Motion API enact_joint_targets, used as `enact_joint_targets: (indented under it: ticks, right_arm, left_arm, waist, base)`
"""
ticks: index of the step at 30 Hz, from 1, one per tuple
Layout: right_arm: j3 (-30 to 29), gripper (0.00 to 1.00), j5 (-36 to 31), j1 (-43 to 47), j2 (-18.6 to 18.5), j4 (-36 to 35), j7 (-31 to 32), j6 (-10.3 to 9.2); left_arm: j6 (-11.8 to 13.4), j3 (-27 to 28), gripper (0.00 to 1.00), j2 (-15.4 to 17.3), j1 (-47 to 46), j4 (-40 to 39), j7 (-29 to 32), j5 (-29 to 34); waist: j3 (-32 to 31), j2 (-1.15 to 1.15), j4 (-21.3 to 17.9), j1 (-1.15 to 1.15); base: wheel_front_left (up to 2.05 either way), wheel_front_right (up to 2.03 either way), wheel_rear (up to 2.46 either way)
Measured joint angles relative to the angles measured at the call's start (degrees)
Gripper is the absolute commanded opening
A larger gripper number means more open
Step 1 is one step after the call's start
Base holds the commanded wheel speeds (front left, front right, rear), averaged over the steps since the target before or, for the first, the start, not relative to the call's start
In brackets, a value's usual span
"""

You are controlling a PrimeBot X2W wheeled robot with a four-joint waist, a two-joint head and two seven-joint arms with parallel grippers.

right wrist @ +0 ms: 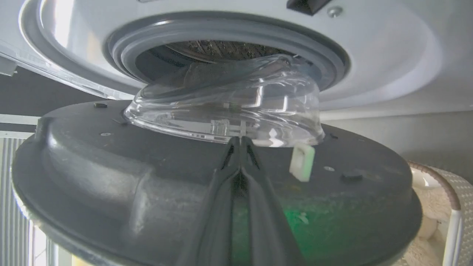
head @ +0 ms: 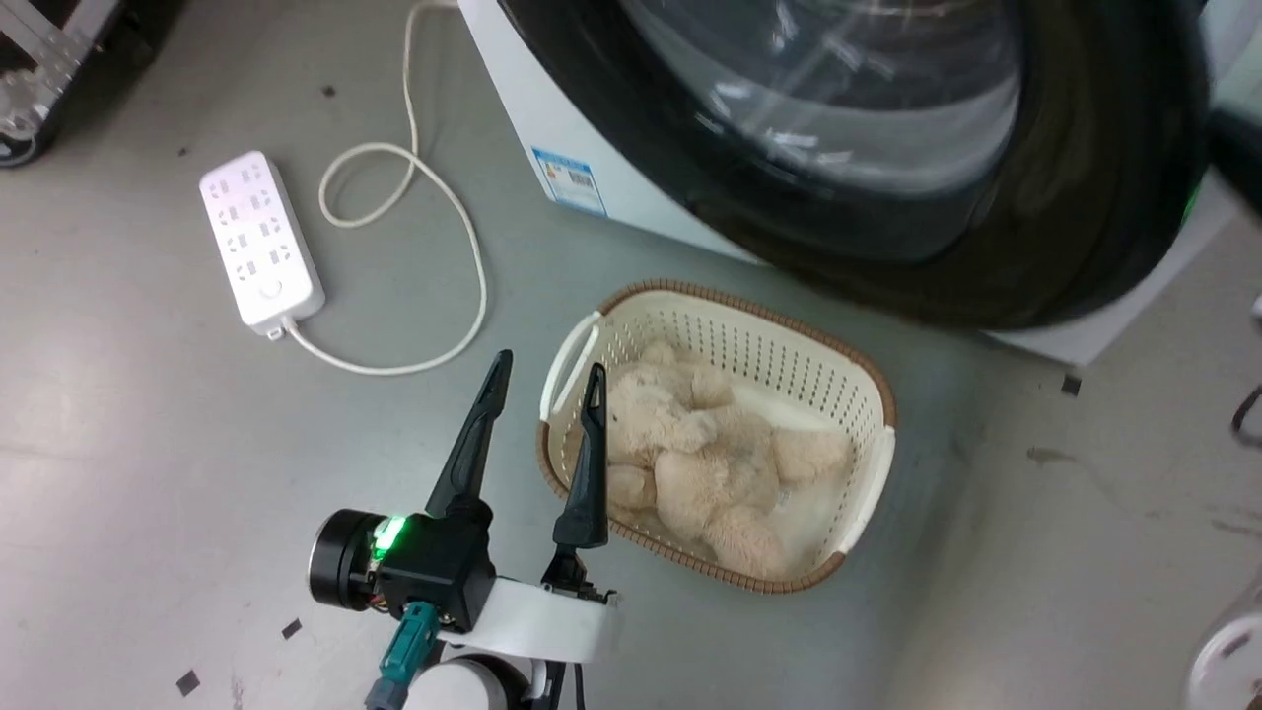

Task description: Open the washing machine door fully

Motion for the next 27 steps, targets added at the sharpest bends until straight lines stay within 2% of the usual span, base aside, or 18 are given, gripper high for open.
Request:
enact_joint_targets:
  ticks: [4,5,8,9,15,20,24,27]
  right_arm:
    - [-0.4,0.0,2.4,4.7,1.7,-1.2,3.8,0.0]
    - [2.2,0.0,5.9,8.2,1.9,-0.7,5.2,0.0]
    - [6.5,0.0,10.8,11.5,1.9,0.7,5.3,0.0]
    - [12.6,0.0,16.2,14.8,1.9,1.9,4.1,0.0]
    - [28.4,0.0,27.2,22.2,1.9,1.2,0.5,0.0]
    - [41.1,0.0,35.1,28.4,2.0,-2.3,-3.5,0.0]
    - [48.7,0.0,37.6,31.7,2.2,-5.7,-6.9,0.0]
    - [51.0,0.0,37.9,32.7,2.3,-7.3,-9.2,0.0]
  left_arm:
    - [-0.9,0.4,1.0,0.0,1.4,0.5,-0.4,0.2]
    - [-1.7,1.1,1.0,0.0,2.7,1.2,-0.4,0.7]
    - [-2.7,1.4,1.0,0.0,3.6,1.5,-0.4,1.2]
    - [-3.5,2.2,1.0,0.0,4.8,1.7,-0.4,1.9]
    - [-5.2,2.9,1.0,0.0,7.8,2.5,-0.4,2.9]
    - [-6.2,2.9,1.0,0.0,9.5,2.8,-0.4,3.3]
    - [-6.4,3.3,1.0,0.0,10.4,2.9,-0.4,3.6]
    - [-6.4,4.1,1.0,0.0,10.5,2.8,-0.4,3.6]
  waist:
    - [-2.6,0.0,0.2,0.0]
    - [-4.7,0.0,0.0,-0.01]
    - [-6.6,0.0,-0.2,-0.01]
    - [-8.3,0.0,-0.5,-0.01]
    - [-11.2,0.0,-1.3,0.0]
    - [-12.6,0.0,-1.2,0.0]
    - [-12.7,0.0,-0.6,0.0]
    - [-12.7,0.0,-0.4,0.0]
  base:
    - [0.0,0.0,0.0]
    - [0.0,0.0,0.0]
    - [0.0,0.0,0.0]
    - [0.0,0.0,0.0]
    - [0.0,0.0,0.0]
    - [0.0,0.0,0.0]
    - [0.0,0.0,0.0]
    - [0.0,0.0,0.0]
